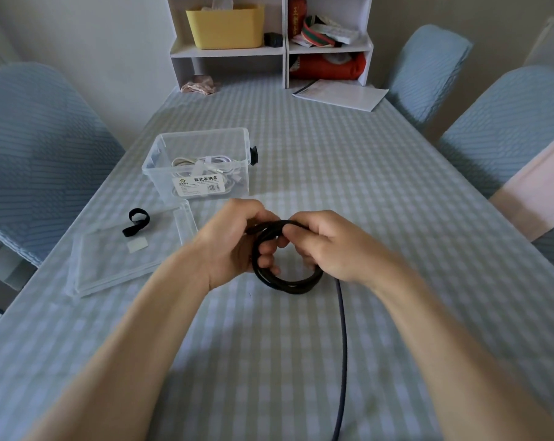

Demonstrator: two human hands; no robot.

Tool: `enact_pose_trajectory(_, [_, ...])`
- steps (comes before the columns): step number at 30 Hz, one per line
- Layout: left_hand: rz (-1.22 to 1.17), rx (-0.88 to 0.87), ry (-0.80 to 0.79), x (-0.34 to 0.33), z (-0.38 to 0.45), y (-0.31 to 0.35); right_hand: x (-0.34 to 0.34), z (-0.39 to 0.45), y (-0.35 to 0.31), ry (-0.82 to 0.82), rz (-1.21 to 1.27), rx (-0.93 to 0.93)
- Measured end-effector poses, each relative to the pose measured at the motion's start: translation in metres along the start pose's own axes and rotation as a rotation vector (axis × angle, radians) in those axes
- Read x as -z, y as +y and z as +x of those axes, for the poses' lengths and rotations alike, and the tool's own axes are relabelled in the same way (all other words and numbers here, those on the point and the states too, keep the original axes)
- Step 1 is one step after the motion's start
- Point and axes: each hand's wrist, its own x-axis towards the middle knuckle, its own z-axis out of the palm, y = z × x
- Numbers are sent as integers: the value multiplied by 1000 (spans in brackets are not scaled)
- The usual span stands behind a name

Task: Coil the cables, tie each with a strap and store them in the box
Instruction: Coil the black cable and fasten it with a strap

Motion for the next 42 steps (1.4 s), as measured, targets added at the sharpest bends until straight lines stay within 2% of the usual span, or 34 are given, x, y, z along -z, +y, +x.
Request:
enact_pose_trajectory(3, [-16, -105, 135, -13, 9, -7, -4, 3, -1, 99, 10, -18])
enact_pose_trajectory(5, [-171, -189, 190, -17, 14, -8, -1, 4, 2, 167, 193, -76])
enact_pose_trajectory(7, [-315, -260, 227, -16, 16, -8, 4, 4, 4, 146, 385, -101])
enact_pose_trajectory(9, [-375, -310, 206, -13, 16, -7, 5, 4, 4, 112, 578, -84])
enact_pose_trajectory(11, [-367, -312, 128, -10, 12, -6, 4, 5, 1, 160, 665, -71])
enact_pose_trajectory(13, [-278, -269, 37, -8, 8, -4, 4, 6, 0, 219, 550, -60])
enact_pose_trajectory(15, [-180, -193, -6, -8, 5, 0, 4, 5, 0, 192, 359, -59])
enact_pose_trajectory(17, [-92, -118, 55, -12, 4, 1, 1, 5, -1, 129, 219, -49])
enact_pose_trajectory(19, [-19, -104, 160, -16, 6, -1, -4, 5, -2, 100, 238, -68])
enact_pose_trajectory(21, [-90, -130, 213, -15, 9, -4, -5, 5, -2, 81, 333, -90])
enact_pose_trajectory(25, [-409, -146, 267, -5, 13, -3, 1, -1, 2, 3, 370, -24])
enact_pose_trajectory(28, [-529, -146, 279, -1, 15, -5, -4, 0, 2, 105, 267, 74])
enact_pose_trajectory(30, [-503, -141, 276, -1, 15, -7, -9, 2, 0, 237, 100, 128])
enact_pose_trajectory(32, [-381, -123, 261, -3, 12, -7, -12, 3, 2, 313, -88, 170])
enact_pose_trajectory(35, [-150, -85, 233, -9, 7, -4, -12, 4, 5, 275, -193, 182])
enact_pose_trajectory(38, [-32, -94, 202, -11, 7, -4, -14, 5, 5, 234, -177, 163])
enact_pose_trajectory(40, [-128, -136, 182, -10, 9, -6, -15, 6, 3, 259, -81, 118])
enact_pose_trajectory(42, [-327, -181, 191, -7, 12, -7, -13, 6, 1, 258, 94, 24])
